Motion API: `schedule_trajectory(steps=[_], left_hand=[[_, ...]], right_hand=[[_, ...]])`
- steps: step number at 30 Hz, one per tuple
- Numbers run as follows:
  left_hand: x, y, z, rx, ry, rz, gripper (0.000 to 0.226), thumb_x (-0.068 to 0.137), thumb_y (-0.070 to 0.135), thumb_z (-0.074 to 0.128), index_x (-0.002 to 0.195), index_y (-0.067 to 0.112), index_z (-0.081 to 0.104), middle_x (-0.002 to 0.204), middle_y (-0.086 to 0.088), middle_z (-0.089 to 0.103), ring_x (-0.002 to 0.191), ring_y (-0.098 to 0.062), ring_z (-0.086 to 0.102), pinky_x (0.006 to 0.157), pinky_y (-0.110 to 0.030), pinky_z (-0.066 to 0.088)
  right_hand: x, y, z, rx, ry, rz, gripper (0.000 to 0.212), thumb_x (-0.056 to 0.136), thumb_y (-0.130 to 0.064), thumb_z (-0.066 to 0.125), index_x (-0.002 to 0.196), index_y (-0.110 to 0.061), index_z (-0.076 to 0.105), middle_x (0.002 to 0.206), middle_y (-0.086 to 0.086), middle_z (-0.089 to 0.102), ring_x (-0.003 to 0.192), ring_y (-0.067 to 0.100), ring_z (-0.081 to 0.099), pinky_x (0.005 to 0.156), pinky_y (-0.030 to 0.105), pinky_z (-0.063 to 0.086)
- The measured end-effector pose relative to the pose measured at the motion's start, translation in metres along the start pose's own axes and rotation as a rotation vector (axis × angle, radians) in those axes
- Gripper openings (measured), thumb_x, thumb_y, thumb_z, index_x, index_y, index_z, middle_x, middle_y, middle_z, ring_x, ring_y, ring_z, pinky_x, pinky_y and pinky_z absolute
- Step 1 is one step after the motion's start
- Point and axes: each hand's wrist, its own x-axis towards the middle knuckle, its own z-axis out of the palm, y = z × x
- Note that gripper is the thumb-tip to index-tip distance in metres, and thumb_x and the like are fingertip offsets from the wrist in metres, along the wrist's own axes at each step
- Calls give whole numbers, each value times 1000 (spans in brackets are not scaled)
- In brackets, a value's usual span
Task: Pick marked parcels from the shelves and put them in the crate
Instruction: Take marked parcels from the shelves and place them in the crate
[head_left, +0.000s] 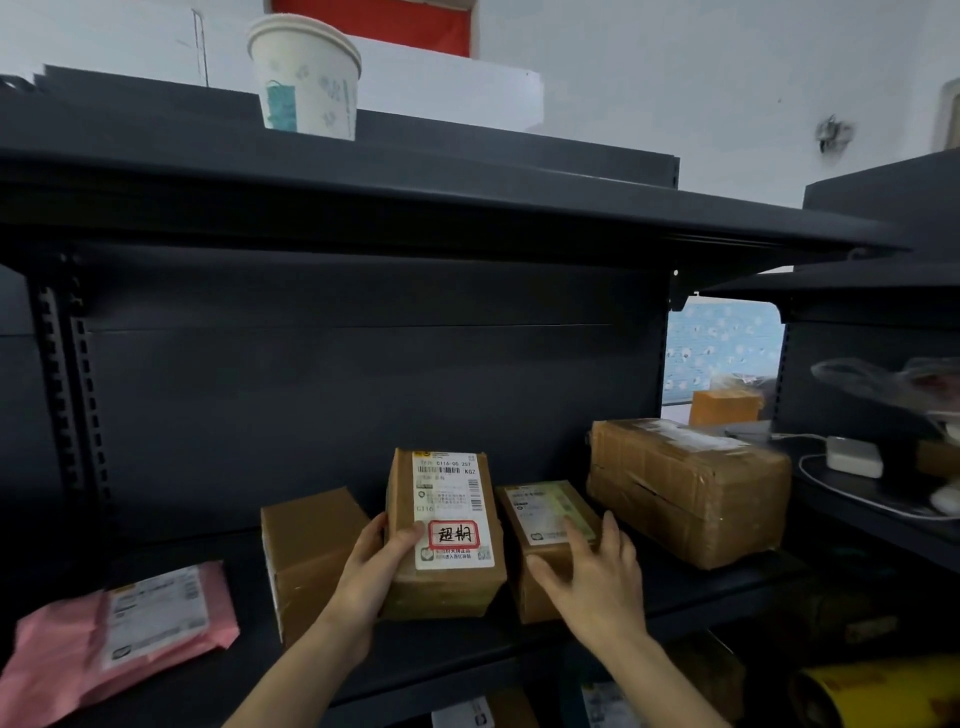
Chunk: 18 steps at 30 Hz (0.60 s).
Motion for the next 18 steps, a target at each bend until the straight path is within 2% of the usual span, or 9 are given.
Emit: schedule_trajectory(steps=[4, 8, 11, 15, 18], left_hand=[[0, 14, 0, -2, -39, 44, 73, 78, 40, 66, 142, 32, 33, 112, -5, 65, 101, -26, 61, 87, -43, 49], [1, 32, 13, 0, -99, 92, 75, 72, 41, 69, 139, 32, 37, 110, -7, 68, 102, -28, 64, 93, -48, 49], [0, 39, 35, -23, -143, 125, 62, 81, 36, 64, 137, 33, 39, 107, -5, 69, 100, -25, 64, 90, -45, 50], [0, 36, 70, 16, -180, 150, 73, 69, 43, 68, 136, 34, 42, 104, -3, 73, 100, -24, 66, 93, -48, 50], [4, 30, 97, 22, -167, 163, 78, 64, 44, 69, 137, 33, 41, 101, -2, 74, 98, -25, 67, 92, -48, 50]], right_hand=[[-9, 12, -12, 50, 106, -16, 65, 90, -60, 37, 145, -29, 23, 156, 9, 6, 142, 28, 8, 115, 40, 15], [-13, 33, -27, 90, 222, 1, 56, 92, -48, 43, 141, -22, 35, 152, 9, 23, 138, 26, 22, 112, 37, 24], [-9, 58, -43, 105, 307, 5, 52, 92, -41, 48, 138, -18, 40, 147, 8, 32, 135, 24, 27, 110, 37, 29], [17, 97, -70, 80, 423, 11, 51, 91, -37, 51, 136, -15, 41, 145, 8, 36, 133, 24, 30, 108, 36, 32], [53, 128, -90, -26, 440, -42, 58, 90, -38, 52, 139, -12, 36, 148, 12, 31, 136, 28, 26, 110, 36, 26]])
